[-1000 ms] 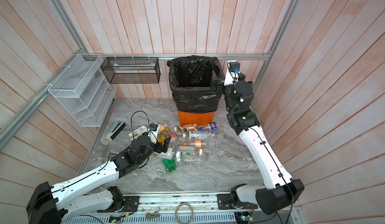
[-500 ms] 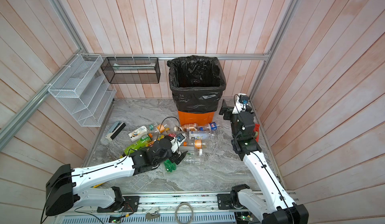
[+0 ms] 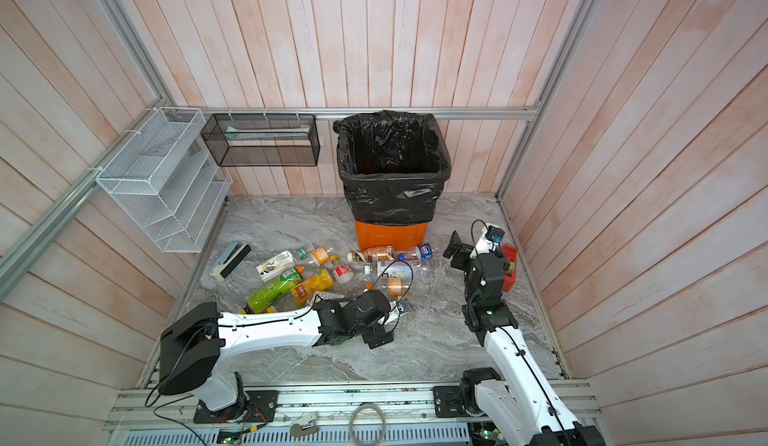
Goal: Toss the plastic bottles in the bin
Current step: 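Grasp a clear bottle with the left gripper while the right withdraws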
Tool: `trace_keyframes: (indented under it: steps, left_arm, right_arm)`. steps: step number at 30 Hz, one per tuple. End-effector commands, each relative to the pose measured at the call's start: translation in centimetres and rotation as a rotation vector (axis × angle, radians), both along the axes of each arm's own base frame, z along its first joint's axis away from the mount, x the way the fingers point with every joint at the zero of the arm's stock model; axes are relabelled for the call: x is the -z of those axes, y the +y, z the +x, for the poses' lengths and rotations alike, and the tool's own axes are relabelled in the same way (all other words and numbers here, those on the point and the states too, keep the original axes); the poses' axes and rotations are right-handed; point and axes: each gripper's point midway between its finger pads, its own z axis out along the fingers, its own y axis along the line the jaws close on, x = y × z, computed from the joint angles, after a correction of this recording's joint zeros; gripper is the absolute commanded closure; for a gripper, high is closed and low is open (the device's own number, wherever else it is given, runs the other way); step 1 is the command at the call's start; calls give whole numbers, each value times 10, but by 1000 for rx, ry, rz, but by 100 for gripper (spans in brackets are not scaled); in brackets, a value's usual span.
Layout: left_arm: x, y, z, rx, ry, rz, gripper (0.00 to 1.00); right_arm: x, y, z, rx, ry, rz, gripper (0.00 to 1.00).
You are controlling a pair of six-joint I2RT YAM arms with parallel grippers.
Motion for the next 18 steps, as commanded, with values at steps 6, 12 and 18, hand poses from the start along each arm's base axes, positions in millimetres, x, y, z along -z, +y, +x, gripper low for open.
trace_keyframes:
  steps: [6, 12, 18]
  left_arm:
    - [26, -8, -4, 79, 25, 113, 7]
    - [40, -11, -4, 96, 35, 148, 8]
    - [48, -19, -9, 118, 79, 145, 15]
  right_arm:
    - [27, -2, -7, 1, 30, 70, 1]
    - [31, -1, -5, -5, 42, 63, 1]
    - [35, -2, -5, -4, 51, 61, 1]
